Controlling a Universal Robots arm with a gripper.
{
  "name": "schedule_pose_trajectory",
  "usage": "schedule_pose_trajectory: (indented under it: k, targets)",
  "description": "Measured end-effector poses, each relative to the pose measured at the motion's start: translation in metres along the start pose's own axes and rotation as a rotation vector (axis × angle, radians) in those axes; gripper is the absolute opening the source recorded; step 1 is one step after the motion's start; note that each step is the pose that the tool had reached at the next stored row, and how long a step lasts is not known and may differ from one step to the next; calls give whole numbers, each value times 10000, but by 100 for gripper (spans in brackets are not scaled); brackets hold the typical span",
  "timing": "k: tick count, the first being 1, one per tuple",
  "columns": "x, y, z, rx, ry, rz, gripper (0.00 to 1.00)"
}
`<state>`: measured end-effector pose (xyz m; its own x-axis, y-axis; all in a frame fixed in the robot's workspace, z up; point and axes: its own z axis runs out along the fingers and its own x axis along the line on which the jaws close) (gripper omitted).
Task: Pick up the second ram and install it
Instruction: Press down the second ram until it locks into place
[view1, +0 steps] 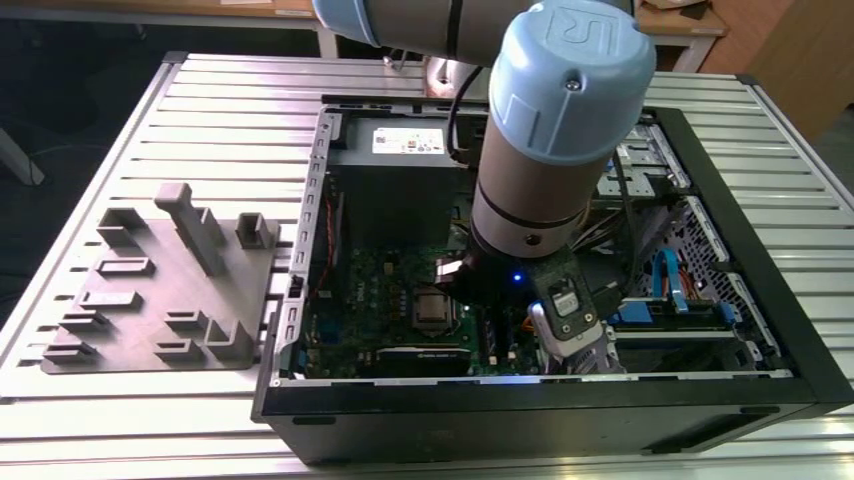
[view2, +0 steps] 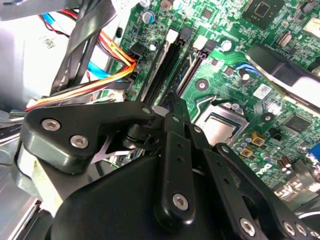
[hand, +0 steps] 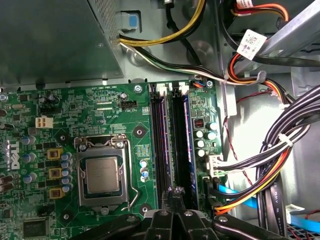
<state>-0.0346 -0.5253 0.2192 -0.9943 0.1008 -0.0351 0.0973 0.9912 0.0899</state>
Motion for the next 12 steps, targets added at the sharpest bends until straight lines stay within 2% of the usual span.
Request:
schedule_pose_trajectory:
  k: [12]
  targets:
    - [1,-2,30,-4,-1,0,7]
